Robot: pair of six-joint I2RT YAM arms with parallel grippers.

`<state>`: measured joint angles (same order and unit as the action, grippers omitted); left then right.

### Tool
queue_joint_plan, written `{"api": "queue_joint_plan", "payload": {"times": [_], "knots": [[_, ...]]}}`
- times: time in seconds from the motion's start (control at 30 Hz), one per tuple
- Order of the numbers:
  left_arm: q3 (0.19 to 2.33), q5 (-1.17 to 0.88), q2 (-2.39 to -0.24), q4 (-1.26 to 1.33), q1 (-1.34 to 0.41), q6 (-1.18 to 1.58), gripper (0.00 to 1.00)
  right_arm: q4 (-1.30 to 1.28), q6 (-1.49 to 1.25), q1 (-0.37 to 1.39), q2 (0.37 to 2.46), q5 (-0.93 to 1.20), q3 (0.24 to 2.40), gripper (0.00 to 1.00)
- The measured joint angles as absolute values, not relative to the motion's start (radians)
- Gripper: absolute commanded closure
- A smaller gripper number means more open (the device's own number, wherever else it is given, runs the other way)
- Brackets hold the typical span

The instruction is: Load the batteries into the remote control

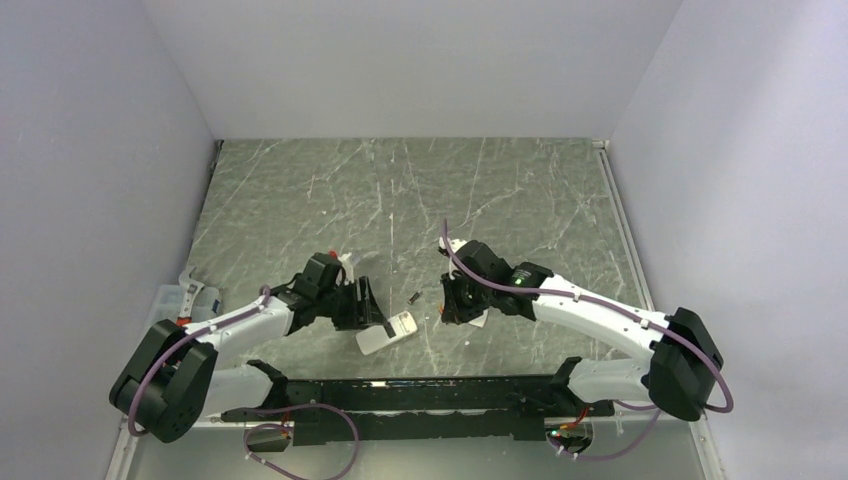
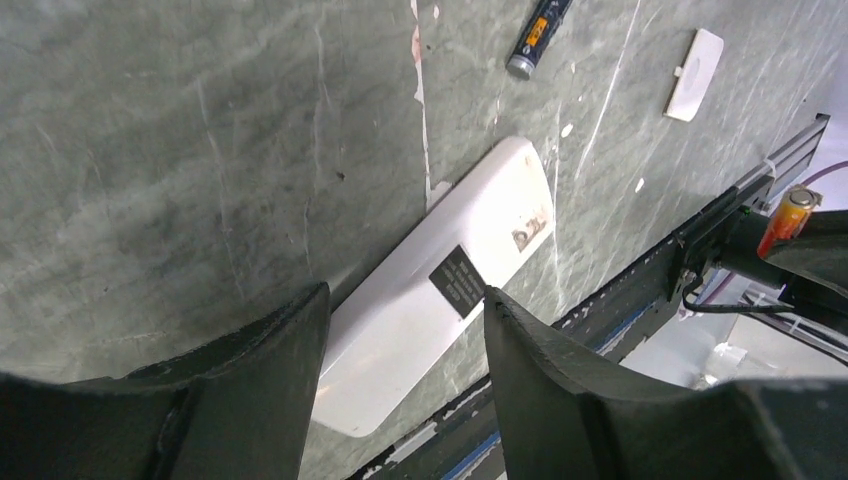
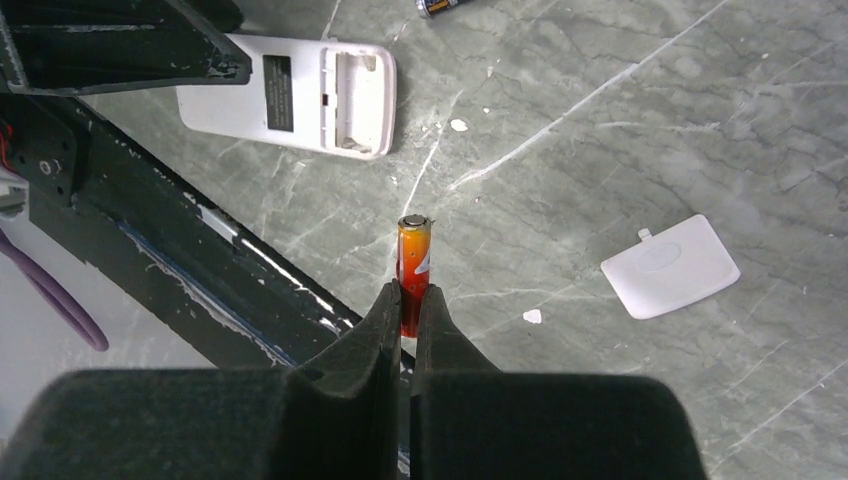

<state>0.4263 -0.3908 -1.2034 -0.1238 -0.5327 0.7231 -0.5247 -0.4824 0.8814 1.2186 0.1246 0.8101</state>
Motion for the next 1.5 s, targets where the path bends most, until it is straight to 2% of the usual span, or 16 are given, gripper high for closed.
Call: {"api": "queue_joint_plan", "payload": {"times": [0.37, 0.9, 1.5], "knots": [[0.378, -0.469, -1.163, -0.111, -0.535, 0.754, 0.38, -0.595, -0.402, 0.923, 1.309, 0.123, 0.86, 1.0], [0.363, -0.49, -1.072, -0.126, -0.548, 0.783, 0.37, -0.746, -0.15, 0.933, 1.539, 0.121, 1.124, 1.0], [0.505, -0.348, -0.805, -0.505, -0.549, 0.775, 0.35, -0.825, -0.043, 0.945, 1.784, 0.159, 1.342, 1.0]]}}
